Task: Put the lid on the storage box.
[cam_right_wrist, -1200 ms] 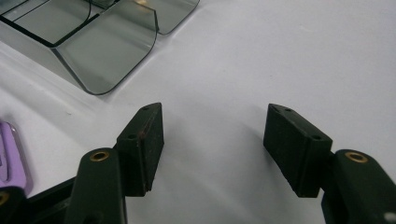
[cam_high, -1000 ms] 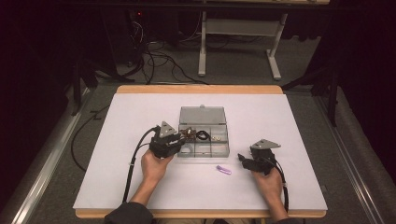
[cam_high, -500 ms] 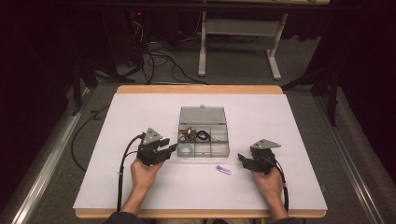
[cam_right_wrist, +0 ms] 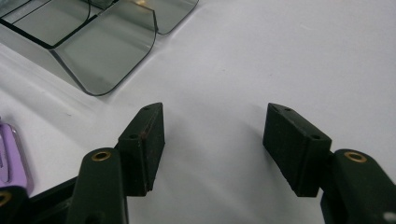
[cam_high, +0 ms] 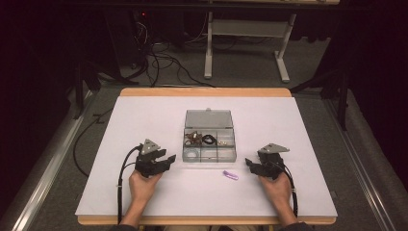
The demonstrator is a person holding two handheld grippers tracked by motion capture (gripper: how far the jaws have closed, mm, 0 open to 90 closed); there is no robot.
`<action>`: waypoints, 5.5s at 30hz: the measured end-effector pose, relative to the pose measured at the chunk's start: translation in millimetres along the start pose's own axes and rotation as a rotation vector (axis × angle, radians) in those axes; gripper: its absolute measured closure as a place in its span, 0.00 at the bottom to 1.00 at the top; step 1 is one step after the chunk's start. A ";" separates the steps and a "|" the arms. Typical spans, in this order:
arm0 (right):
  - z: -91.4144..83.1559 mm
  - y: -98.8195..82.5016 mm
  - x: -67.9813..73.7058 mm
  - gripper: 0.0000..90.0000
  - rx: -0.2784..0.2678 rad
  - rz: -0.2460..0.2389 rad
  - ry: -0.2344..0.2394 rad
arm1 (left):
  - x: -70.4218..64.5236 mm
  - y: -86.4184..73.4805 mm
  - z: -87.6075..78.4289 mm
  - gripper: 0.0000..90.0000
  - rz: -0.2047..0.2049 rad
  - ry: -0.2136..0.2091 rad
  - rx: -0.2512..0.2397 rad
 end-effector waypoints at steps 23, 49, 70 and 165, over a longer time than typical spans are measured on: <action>-27.3 -5.3 6.5 0.67 -0.040 0.038 0.084 | 6.9 -21.8 14.1 0.46 0.048 0.103 0.051; -31.6 -4.3 72.4 0.72 -0.062 -0.081 0.232 | 5.9 -22.6 14.5 0.39 0.050 0.083 0.056; -17.4 -5.4 89.1 0.78 -0.016 -0.147 0.234 | 5.8 -22.6 14.5 0.38 0.050 0.084 0.056; -27.4 55.6 72.7 0.85 -0.108 -0.112 0.261 | 5.8 -22.5 14.8 0.37 0.048 0.083 0.053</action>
Point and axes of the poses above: each handheld gripper's, and its own axes: z roughly forward along the jaws, y roughly out of its top, x roughly to its left, the point moved 8 cm from there along z, roughly forward along the jaws, and after that the axes turned 4 degrees about -y, right-handed, at the moved point
